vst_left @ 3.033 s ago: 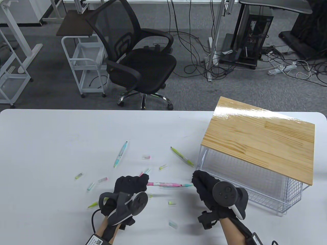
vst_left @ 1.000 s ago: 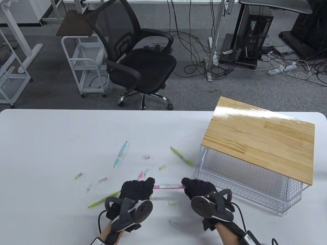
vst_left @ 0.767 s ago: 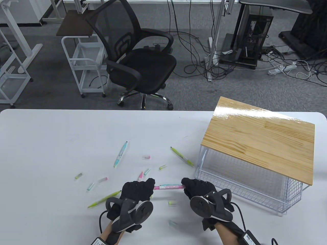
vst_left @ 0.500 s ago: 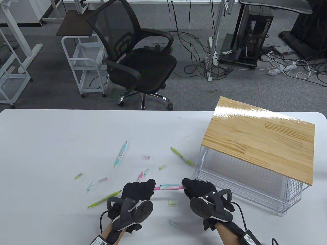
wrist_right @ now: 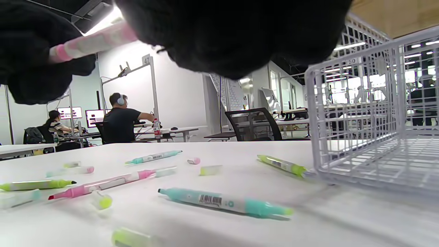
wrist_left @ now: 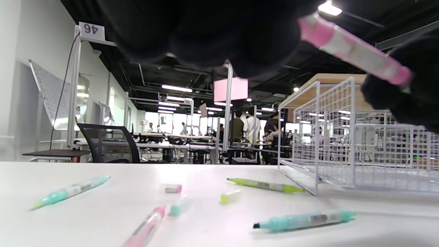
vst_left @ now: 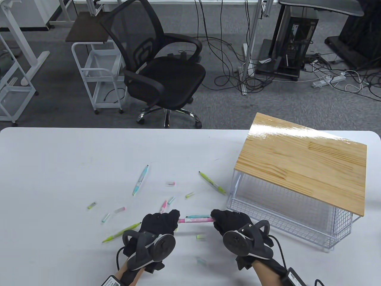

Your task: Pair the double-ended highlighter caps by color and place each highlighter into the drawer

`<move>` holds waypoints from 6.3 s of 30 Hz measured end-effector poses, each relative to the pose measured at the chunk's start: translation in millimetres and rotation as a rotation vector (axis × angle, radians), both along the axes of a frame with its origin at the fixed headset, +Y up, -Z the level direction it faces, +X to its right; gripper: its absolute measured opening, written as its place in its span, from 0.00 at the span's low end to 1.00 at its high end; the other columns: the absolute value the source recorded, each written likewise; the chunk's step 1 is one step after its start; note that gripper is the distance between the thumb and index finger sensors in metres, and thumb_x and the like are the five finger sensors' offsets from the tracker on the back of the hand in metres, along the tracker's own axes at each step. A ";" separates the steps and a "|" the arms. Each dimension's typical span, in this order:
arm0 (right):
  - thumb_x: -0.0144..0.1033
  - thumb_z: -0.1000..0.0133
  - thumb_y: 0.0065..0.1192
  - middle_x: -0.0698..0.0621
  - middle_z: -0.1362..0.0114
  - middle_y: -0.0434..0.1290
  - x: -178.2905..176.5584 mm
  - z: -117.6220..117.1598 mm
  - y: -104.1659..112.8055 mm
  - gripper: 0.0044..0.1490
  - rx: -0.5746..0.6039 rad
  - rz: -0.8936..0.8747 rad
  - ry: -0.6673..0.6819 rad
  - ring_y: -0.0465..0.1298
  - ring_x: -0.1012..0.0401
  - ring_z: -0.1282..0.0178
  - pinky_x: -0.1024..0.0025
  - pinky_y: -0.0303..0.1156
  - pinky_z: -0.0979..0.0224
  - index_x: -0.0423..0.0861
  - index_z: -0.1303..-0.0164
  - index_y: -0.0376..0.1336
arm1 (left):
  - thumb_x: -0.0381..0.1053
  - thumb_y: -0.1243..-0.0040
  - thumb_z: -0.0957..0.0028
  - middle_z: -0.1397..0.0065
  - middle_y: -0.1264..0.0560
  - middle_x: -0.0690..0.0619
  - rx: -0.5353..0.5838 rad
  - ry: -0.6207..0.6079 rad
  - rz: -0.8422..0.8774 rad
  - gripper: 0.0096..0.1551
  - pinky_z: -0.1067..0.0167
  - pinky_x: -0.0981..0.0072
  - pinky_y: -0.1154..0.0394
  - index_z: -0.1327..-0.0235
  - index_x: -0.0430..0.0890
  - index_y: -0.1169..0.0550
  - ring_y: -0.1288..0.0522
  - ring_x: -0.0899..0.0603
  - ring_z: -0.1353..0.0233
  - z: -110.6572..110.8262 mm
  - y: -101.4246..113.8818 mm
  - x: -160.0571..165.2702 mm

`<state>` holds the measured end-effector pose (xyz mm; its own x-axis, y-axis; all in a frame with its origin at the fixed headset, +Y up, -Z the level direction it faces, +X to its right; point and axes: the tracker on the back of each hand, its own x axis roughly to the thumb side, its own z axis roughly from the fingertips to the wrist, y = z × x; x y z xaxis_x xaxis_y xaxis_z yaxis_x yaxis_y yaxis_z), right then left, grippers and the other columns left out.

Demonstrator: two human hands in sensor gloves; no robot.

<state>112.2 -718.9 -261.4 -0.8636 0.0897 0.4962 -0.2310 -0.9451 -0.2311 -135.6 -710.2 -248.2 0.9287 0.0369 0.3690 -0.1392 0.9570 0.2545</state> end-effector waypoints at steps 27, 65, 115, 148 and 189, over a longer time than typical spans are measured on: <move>0.41 0.43 0.55 0.49 0.45 0.76 -2.5 0.2 4.9 0.29 -0.059 -0.109 0.055 0.79 0.64 0.58 0.60 0.78 0.42 0.47 0.32 0.64 | 0.50 0.59 0.43 0.48 0.20 0.60 0.075 -0.012 -0.034 0.27 0.37 0.52 0.22 0.30 0.52 0.31 0.21 0.52 0.52 7.6 6.4 -6.5; 0.42 0.40 0.52 0.52 0.35 0.75 148.3 -5.1 65.1 0.28 -0.004 0.017 -0.517 0.80 0.60 0.44 0.53 0.75 0.30 0.55 0.27 0.62 | 0.60 0.56 0.40 0.19 0.31 0.58 -0.045 0.148 0.078 0.35 0.16 0.41 0.42 0.19 0.58 0.44 0.32 0.45 0.18 -10.4 38.5 -59.8; 0.47 0.36 0.53 0.43 0.10 0.62 130.3 -22.5 40.4 0.36 -0.336 0.161 -0.577 0.66 0.40 0.12 0.34 0.63 0.19 0.57 0.14 0.54 | 0.60 0.56 0.39 0.15 0.33 0.57 -0.097 0.184 0.076 0.35 0.15 0.38 0.47 0.17 0.58 0.45 0.36 0.43 0.13 -12.7 36.1 -67.8; 0.44 0.40 0.65 0.43 0.13 0.60 -58.5 -51.5 -10.4 0.45 -0.467 0.345 -0.067 0.67 0.43 0.17 0.44 0.66 0.22 0.51 0.14 0.50 | 0.62 0.56 0.39 0.13 0.35 0.56 -0.146 0.214 0.040 0.36 0.17 0.32 0.45 0.17 0.59 0.45 0.40 0.42 0.11 -14.1 32.6 -70.3; 0.36 0.41 0.64 0.50 0.22 0.64 -66.1 -54.5 15.2 0.38 -0.287 0.350 -0.077 0.74 0.53 0.28 0.50 0.75 0.28 0.55 0.20 0.53 | 0.64 0.52 0.41 0.13 0.34 0.56 -0.267 0.306 -0.026 0.37 0.18 0.36 0.40 0.18 0.61 0.42 0.36 0.42 0.13 -22.1 24.2 -83.7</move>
<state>46.1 -703.8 -315.9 -0.8998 -0.0898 0.4270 0.1213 -0.9915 0.0471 -219.2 -686.1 -270.2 0.9960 0.0692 0.0563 -0.0705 0.9973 0.0222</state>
